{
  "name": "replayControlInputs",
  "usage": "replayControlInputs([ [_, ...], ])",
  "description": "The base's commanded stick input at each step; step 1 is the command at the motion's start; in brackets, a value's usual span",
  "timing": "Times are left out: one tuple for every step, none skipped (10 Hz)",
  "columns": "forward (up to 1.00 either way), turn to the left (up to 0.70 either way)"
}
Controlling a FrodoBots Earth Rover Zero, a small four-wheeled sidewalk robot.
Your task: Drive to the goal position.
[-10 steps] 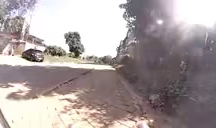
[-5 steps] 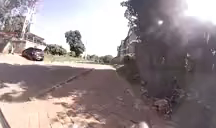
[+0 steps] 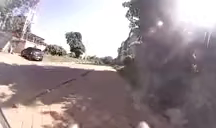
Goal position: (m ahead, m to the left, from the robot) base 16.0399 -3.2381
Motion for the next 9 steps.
replayControlInputs([
  [0.70, 0.00],
  [0.70, 0.01],
  [0.70, 0.05],
  [0.70, 0.23],
  [0.70, 0.00],
  [0.70, 0.00],
  [0.70, 0.00],
  [0.70, 0.01],
  [0.70, 0.32],
])
